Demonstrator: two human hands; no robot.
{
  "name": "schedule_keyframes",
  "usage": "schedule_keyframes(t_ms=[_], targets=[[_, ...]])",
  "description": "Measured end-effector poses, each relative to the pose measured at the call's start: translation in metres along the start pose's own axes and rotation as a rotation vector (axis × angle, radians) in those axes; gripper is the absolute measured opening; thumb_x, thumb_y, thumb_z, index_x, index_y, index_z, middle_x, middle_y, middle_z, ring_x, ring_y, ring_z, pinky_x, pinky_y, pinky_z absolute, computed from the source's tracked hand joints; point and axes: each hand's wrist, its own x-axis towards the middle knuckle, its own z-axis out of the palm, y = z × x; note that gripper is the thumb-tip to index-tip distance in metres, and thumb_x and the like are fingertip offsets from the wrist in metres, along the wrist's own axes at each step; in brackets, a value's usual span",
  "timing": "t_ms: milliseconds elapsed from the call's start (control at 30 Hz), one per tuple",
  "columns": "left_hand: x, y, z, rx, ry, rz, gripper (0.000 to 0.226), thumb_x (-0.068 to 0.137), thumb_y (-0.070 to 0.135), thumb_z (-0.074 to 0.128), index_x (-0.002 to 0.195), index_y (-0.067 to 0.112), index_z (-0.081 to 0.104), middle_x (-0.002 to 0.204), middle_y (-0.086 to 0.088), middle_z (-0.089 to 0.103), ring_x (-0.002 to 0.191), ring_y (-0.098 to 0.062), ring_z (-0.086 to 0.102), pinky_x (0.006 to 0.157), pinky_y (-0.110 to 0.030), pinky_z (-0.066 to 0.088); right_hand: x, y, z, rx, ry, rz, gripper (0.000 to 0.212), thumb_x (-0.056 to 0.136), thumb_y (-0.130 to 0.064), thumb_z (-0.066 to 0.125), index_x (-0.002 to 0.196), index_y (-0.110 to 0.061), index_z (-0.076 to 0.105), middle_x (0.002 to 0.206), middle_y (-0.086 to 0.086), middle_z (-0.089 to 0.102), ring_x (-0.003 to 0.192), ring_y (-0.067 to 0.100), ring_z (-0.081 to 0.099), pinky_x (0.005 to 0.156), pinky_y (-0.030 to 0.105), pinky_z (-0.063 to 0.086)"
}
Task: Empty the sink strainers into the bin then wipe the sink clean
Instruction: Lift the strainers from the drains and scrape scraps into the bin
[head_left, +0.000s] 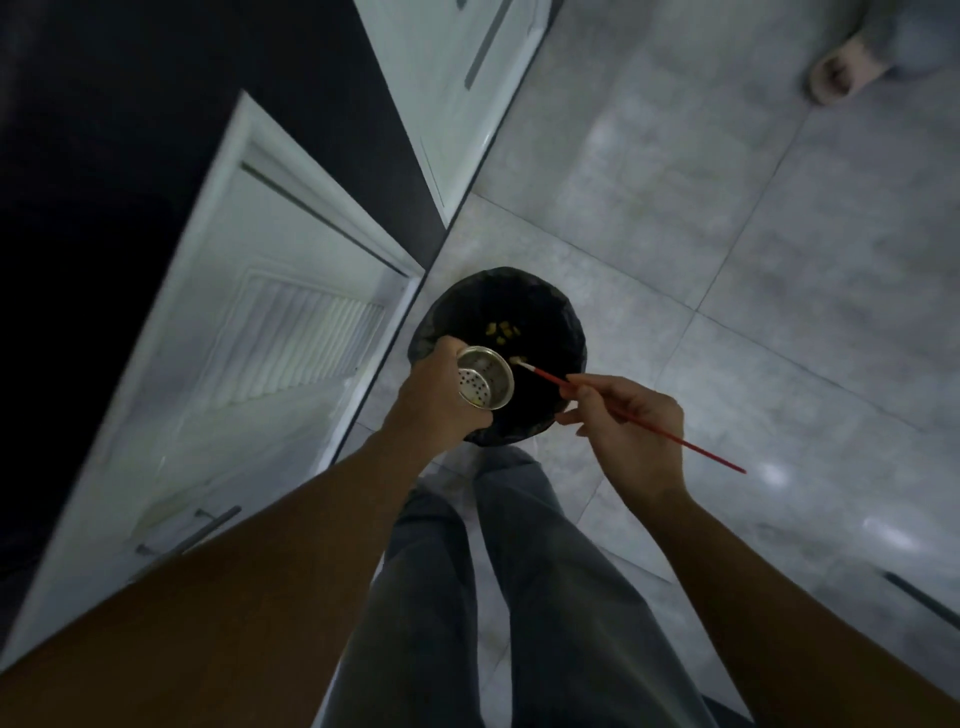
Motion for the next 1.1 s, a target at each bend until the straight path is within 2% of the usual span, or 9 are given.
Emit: schedule_keyframes(t_ms=[100,233,400,500,600,667,767,900,1100], targets=[[-0.028,0.019,-0.025,-0.07,0.044,0.035,0.08,0.066,0.029,0.091,0.129,0.026,0.042,0.122,0.0,0.062,0.11,-0.021,0.061,0.079,-0.031,0.055,-0.009,-0.032,-0.009,0.003,0.019,-0.018,0.02,0.097,-0.01,0.061,0.107,-0.014,0.077,0.09,-0.004,0.078,0.08,0.011,0.076,0.079,0.043,0.064],[-0.078,0.045,-0.075,-0.162,0.122,0.109,0.091,0.067,0.03,0.089,0.143,0.03,0.04,0.13,0.002,0.063,0.118,-0.019,0.06,0.094,-0.039,0.057,-0.027,-0.095,-0.017,0.074,0.047,-0.079,0.021,0.098,-0.007,0.06,0.107,-0.013,0.077,0.091,-0.002,0.079,0.083,0.011,0.076,0.086,0.045,0.062],[-0.149,0.058,-0.145,-0.205,0.313,0.221,0.081,0.063,0.032,0.089,0.133,0.037,0.049,0.124,0.016,0.064,0.117,-0.009,0.061,0.098,-0.035,0.055,-0.053,-0.19,-0.027,0.101,0.011,-0.265,0.023,0.097,-0.013,0.057,0.104,-0.02,0.078,0.097,-0.005,0.078,0.091,0.013,0.075,0.089,0.047,0.061],[-0.188,0.06,-0.18,-0.26,0.47,0.266,0.081,0.06,0.029,0.089,0.132,0.036,0.052,0.127,0.018,0.061,0.12,-0.004,0.059,0.101,-0.033,0.052,-0.071,-0.24,-0.028,0.126,-0.018,-0.392,0.025,0.098,-0.007,0.054,0.105,-0.013,0.078,0.098,0.001,0.078,0.087,0.016,0.076,0.084,0.047,0.062],[-0.221,0.058,-0.206,-0.274,0.595,0.278,0.083,0.057,0.031,0.088,0.131,0.039,0.052,0.125,0.022,0.057,0.118,0.002,0.057,0.098,-0.022,0.049,-0.092,-0.278,-0.027,0.192,-0.077,-0.496,0.029,0.096,0.004,0.05,0.102,-0.004,0.077,0.091,0.008,0.078,0.079,0.019,0.077,0.075,0.041,0.064],[-0.237,0.058,-0.218,-0.273,0.641,0.285,0.084,0.057,0.028,0.089,0.131,0.041,0.051,0.125,0.022,0.056,0.118,0.001,0.055,0.1,-0.024,0.049,-0.106,-0.298,-0.028,0.256,-0.146,-0.559,0.031,0.094,0.008,0.047,0.097,0.0,0.077,0.084,0.012,0.077,0.074,0.026,0.076,0.068,0.04,0.063],[-0.252,0.059,-0.228,-0.257,0.662,0.285,0.082,0.06,0.028,0.088,0.13,0.046,0.049,0.126,0.019,0.055,0.118,-0.003,0.051,0.1,-0.032,0.05,-0.127,-0.318,-0.031,0.284,-0.308,-0.676,0.03,0.091,0.0,0.047,0.092,0.001,0.077,0.08,0.009,0.077,0.07,0.027,0.076,0.062,0.033,0.061],[-0.258,0.063,-0.229,-0.169,0.672,0.398,0.078,0.061,0.021,0.089,0.127,0.039,0.051,0.124,0.024,0.054,0.116,-0.009,0.048,0.092,-0.042,0.055,-0.146,-0.315,-0.026,0.074,-0.512,-0.649,0.027,0.092,-0.006,0.053,0.098,-0.011,0.079,0.087,0.0,0.079,0.078,0.019,0.077,0.072,0.032,0.063],[-0.25,0.066,-0.22,-0.018,0.607,0.47,0.072,0.066,0.021,0.089,0.126,0.035,0.052,0.126,0.016,0.054,0.116,-0.011,0.048,0.093,-0.041,0.054,-0.151,-0.291,-0.025,-0.051,-0.424,-0.523,0.028,0.084,-0.033,0.055,0.094,-0.024,0.08,0.084,-0.01,0.078,0.078,0.009,0.076,0.078,0.037,0.064]])
